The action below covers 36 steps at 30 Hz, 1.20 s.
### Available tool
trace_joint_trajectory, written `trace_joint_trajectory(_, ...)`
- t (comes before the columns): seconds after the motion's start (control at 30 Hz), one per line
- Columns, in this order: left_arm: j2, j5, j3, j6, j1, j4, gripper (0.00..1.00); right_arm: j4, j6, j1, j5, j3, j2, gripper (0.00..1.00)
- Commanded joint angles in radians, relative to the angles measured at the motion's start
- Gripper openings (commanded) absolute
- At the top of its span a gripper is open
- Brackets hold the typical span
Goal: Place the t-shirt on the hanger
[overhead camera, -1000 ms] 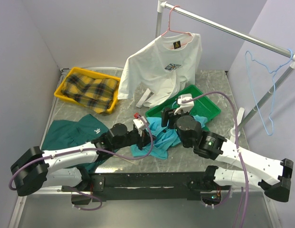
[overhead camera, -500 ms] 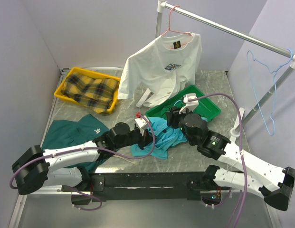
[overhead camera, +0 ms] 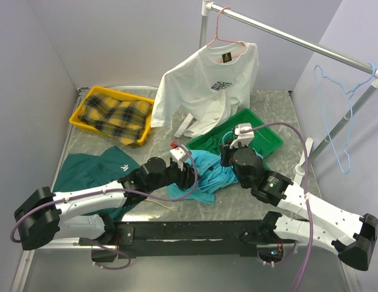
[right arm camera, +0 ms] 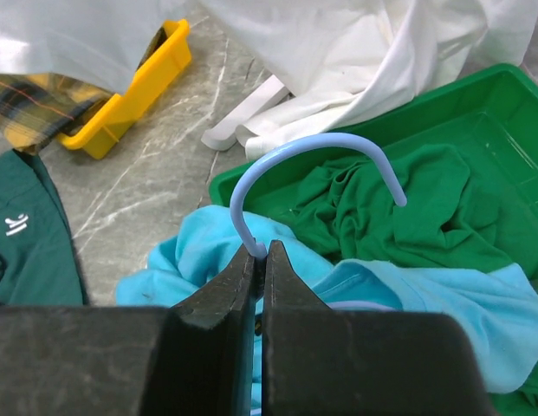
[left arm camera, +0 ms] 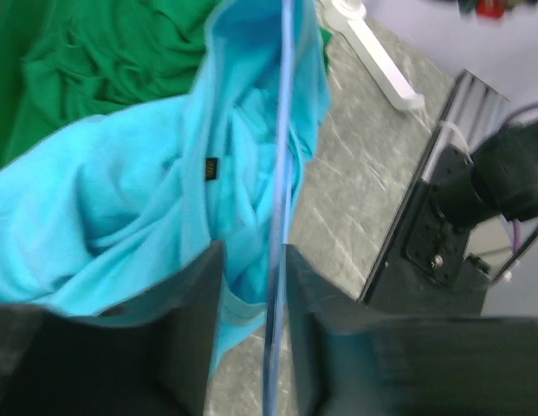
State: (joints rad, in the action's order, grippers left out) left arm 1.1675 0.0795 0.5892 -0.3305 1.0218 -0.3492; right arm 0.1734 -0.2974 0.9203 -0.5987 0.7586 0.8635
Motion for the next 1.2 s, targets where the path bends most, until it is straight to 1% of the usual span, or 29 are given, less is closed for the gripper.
trace_joint_trajectory(0.0,-0.060,-0.110,0.041,-0.125,0.001,-0.024,0.50,-0.071,0.001,0.006,-0.041,-0.039,-0.050,0.00)
trace_joint_trajectory(0.07,-0.104,-0.135,0.028,-0.159,0.001,-0.014,0.58,-0.089,0.012,0.005,-0.041,-0.062,-0.075,0.00)
trace_joint_trajectory(0.1,-0.123,-0.192,0.021,-0.212,0.001,-0.005,0.62,-0.095,0.018,0.006,-0.038,-0.071,-0.084,0.00)
trace_joint_trajectory(0.13,-0.141,-0.214,0.008,-0.237,-0.008,0.007,0.68,-0.107,0.023,0.005,-0.027,-0.077,-0.099,0.00)
trace_joint_trajectory(0.17,-0.175,-0.239,-0.002,-0.296,-0.018,0.021,0.70,-0.113,0.032,0.006,-0.023,-0.090,-0.107,0.00)
trace_joint_trajectory(0.2,-0.190,-0.248,-0.008,-0.323,-0.032,0.060,0.71,-0.120,0.038,0.006,-0.018,-0.097,-0.113,0.00)
trace_joint_trajectory(0.27,-0.218,-0.218,-0.020,-0.392,-0.087,0.101,0.69,-0.137,0.049,0.005,-0.009,-0.119,-0.136,0.00)
trace_joint_trajectory(0.33,-0.216,-0.176,-0.012,-0.400,-0.121,0.170,0.64,-0.150,0.050,0.006,-0.007,-0.134,-0.164,0.00)
trace_joint_trajectory(0.4,-0.184,-0.161,-0.002,-0.387,-0.121,0.229,0.61,-0.163,0.057,0.006,0.002,-0.159,-0.182,0.00)
trace_joint_trajectory(0.5,-0.108,-0.094,0.004,-0.395,-0.120,0.236,0.57,-0.199,0.061,0.006,0.011,-0.194,-0.216,0.00)
trace_joint_trajectory(0.53,-0.067,-0.087,0.001,-0.400,-0.115,0.218,0.56,-0.212,0.061,0.006,0.010,-0.206,-0.228,0.00)
trace_joint_trajectory(0.6,-0.034,-0.060,-0.005,-0.420,-0.100,0.196,0.56,-0.218,0.060,0.006,0.001,-0.214,-0.236,0.00)
trace_joint_trajectory(0.77,0.060,-0.076,0.021,-0.447,0.000,0.165,0.58,-0.216,0.052,0.008,-0.007,-0.223,-0.245,0.00)
trace_joint_trajectory(0.8,0.073,-0.105,0.024,-0.455,0.009,0.156,0.58,-0.219,0.050,0.009,-0.006,-0.225,-0.247,0.00)
trace_joint_trajectory(0.93,0.132,-0.141,0.021,-0.490,0.053,0.112,0.58,-0.218,0.049,0.008,-0.012,-0.225,-0.250,0.00)
trace_joint_trajectory(1.03,0.144,-0.191,-0.008,-0.537,0.064,0.053,0.55,-0.219,0.046,0.009,-0.018,-0.223,-0.256,0.00)
trace_joint_trajectory(1.1,0.147,-0.216,-0.047,-0.561,0.069,-0.032,0.54,-0.221,0.044,0.009,-0.019,-0.222,-0.256,0.00)
trace_joint_trajectory(1.17,0.159,-0.219,-0.060,-0.585,0.069,-0.077,0.53,-0.222,0.043,0.009,-0.021,-0.222,-0.254,0.00)
